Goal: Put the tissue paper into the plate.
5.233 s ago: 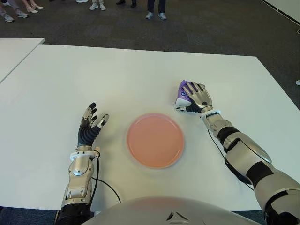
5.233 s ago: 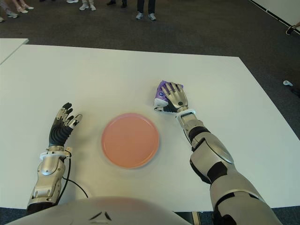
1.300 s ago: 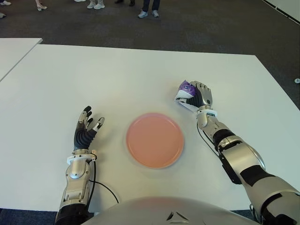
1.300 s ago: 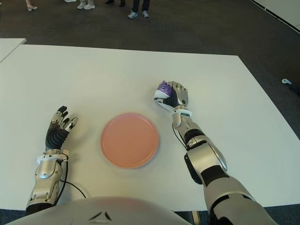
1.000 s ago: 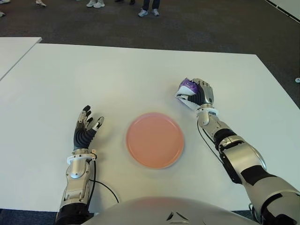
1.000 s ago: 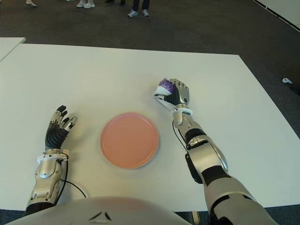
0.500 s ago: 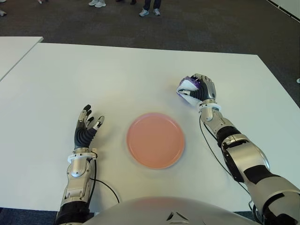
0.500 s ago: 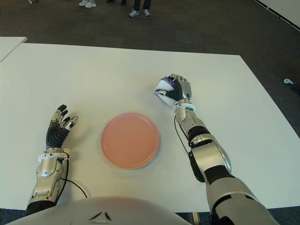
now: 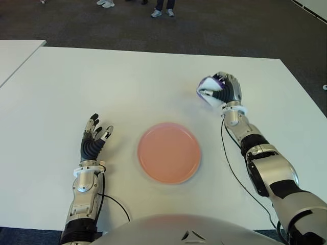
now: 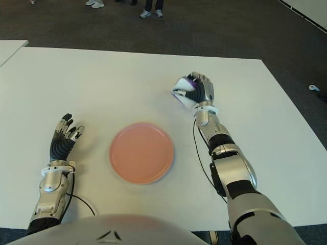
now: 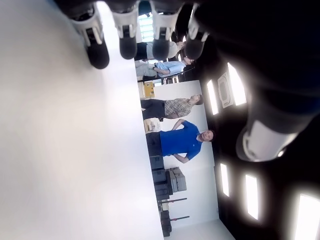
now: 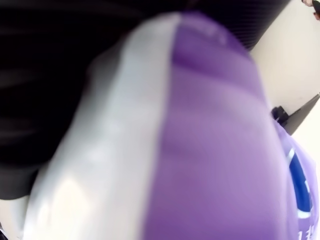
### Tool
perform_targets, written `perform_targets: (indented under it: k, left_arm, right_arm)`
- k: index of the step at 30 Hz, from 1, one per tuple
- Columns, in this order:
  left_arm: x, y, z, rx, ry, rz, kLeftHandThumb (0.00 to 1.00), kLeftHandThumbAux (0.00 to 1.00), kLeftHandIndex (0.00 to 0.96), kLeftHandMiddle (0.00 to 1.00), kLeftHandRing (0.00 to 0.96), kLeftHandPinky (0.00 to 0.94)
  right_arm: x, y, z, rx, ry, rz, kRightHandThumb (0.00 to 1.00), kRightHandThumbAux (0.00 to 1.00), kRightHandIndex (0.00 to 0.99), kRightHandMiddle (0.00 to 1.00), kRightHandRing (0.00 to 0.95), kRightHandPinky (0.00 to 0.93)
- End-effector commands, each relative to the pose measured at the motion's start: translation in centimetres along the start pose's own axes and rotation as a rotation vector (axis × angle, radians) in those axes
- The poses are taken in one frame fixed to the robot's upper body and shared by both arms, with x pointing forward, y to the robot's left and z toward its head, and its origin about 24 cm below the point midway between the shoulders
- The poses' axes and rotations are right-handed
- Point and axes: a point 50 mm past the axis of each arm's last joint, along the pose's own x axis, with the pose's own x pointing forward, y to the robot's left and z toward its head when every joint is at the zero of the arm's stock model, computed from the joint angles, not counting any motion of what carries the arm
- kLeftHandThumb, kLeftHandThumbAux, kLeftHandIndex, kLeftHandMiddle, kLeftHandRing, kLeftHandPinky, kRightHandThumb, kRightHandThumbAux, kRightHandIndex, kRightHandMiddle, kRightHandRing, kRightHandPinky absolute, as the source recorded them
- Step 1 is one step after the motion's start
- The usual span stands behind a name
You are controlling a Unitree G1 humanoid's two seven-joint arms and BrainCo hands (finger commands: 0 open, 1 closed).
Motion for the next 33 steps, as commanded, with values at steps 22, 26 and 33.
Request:
perform_targets:
  k: [22, 26, 33]
  left_arm:
    - [0.4, -0.7, 0.0, 0.007, 0.011, -0.031, 0.000, 0.561, 0.000, 0.000, 0.000, 0.000]
    - [0.4, -0.8, 0.1, 0.008, 0.015, -0.028, 0.000, 0.555, 0.000, 0.000, 0.000, 0.000]
    - [0.5, -0.9, 0.1, 0.009, 0.016, -0.026, 0.000, 0.557, 0.000, 0.000, 0.000, 0.000]
  right_arm:
    - [0.0, -3.2, 6.9, 0.281, -0.249, -0.041, 0.856, 0.676, 0.404, 0.533, 0.862, 0.820]
    - [-0.3, -3.5, 7.3, 0.315, -0.256, -0.020, 0.857, 0.675, 0.406, 0.535, 0.871, 0.843]
    - [-0.8, -3.8, 7.9, 0.344, -0.261, 0.014, 0.857, 0.675, 0.407, 0.536, 0.875, 0.851]
